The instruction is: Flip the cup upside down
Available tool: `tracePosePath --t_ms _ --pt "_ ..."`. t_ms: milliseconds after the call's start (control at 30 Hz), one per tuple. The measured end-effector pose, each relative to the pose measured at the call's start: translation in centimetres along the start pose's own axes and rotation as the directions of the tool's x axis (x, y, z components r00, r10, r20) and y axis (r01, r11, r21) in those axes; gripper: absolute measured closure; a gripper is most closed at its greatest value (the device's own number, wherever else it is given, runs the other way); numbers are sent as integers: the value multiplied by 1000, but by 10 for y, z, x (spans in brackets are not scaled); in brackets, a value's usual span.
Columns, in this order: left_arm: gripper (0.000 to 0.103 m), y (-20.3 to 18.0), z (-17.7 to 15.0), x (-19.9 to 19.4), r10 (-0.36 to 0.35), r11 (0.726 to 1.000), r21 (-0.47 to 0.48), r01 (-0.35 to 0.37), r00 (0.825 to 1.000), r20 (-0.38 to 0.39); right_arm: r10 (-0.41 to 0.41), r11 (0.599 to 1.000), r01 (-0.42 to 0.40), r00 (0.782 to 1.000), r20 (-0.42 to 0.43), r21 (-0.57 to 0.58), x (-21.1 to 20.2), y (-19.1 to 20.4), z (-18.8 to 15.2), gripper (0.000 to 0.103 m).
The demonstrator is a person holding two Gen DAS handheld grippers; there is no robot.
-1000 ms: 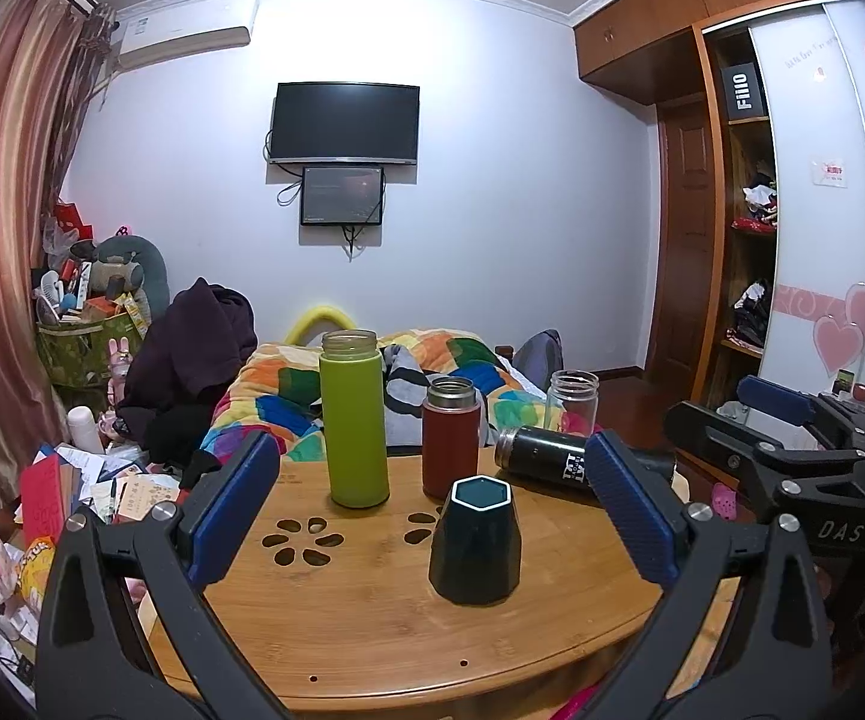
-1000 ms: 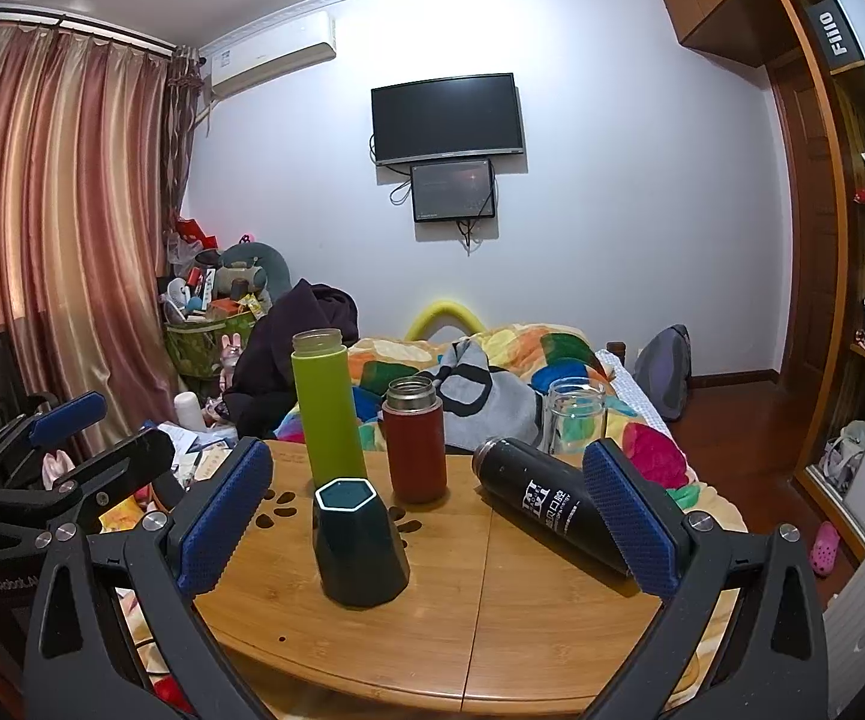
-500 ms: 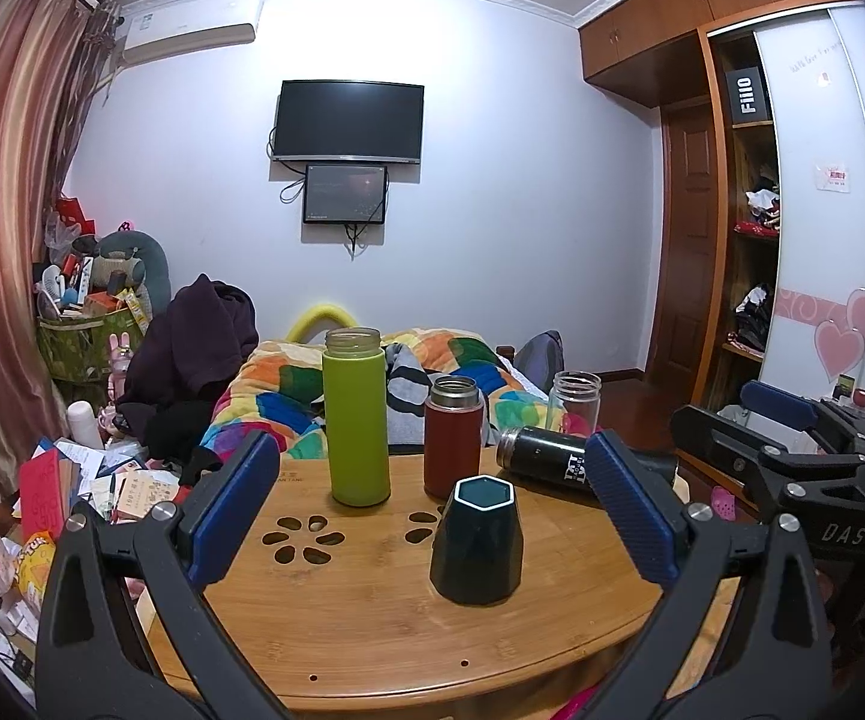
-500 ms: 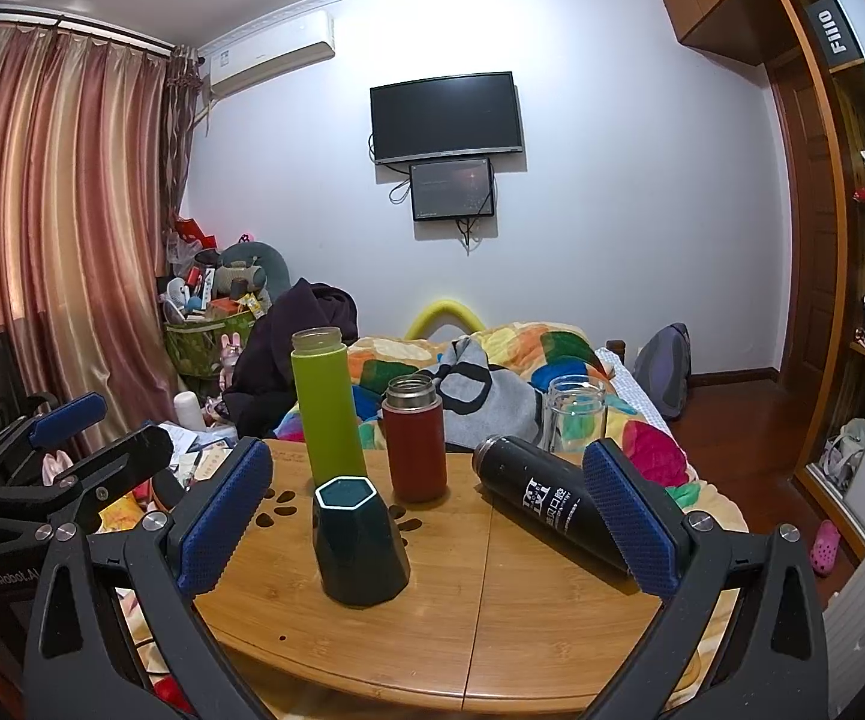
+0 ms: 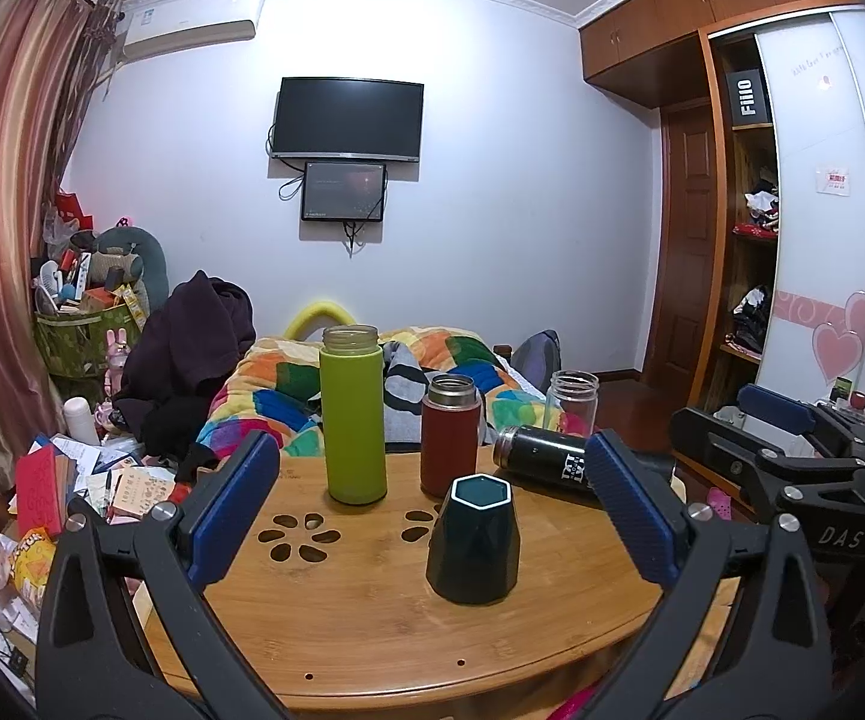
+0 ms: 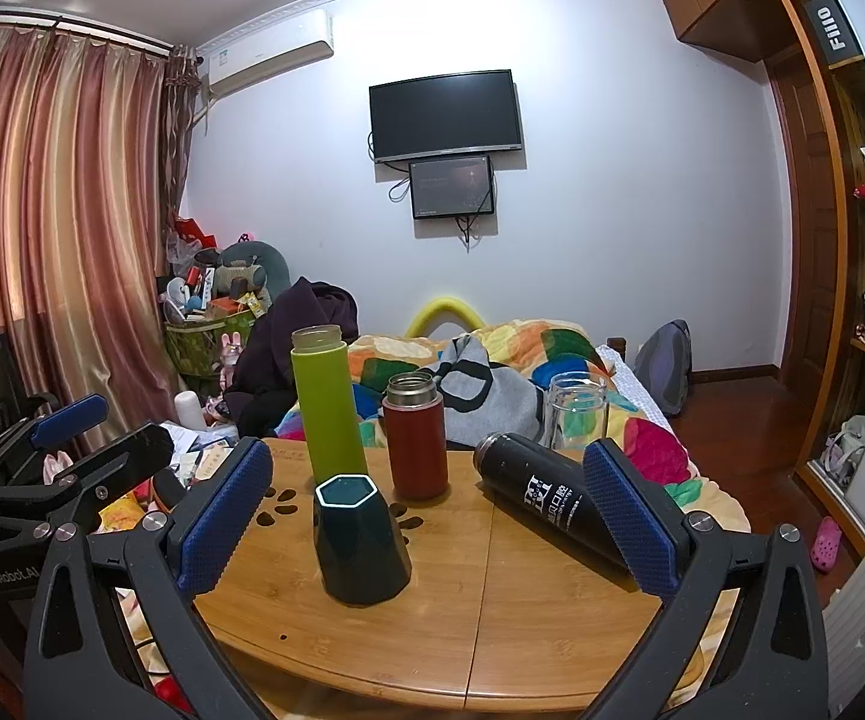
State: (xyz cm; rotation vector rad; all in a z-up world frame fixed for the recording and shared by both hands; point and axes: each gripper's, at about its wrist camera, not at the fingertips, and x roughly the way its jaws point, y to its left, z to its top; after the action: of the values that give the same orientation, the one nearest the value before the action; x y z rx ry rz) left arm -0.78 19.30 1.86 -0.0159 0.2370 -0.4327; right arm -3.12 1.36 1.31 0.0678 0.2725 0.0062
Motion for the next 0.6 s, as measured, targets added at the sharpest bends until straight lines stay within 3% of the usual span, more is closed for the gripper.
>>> tracePosePath --t_ms 600 --pt "0 -1 4 1 -12 1000 0 12 1000 -2 0 1000 0 1000 -1 3 0 0 0 0"
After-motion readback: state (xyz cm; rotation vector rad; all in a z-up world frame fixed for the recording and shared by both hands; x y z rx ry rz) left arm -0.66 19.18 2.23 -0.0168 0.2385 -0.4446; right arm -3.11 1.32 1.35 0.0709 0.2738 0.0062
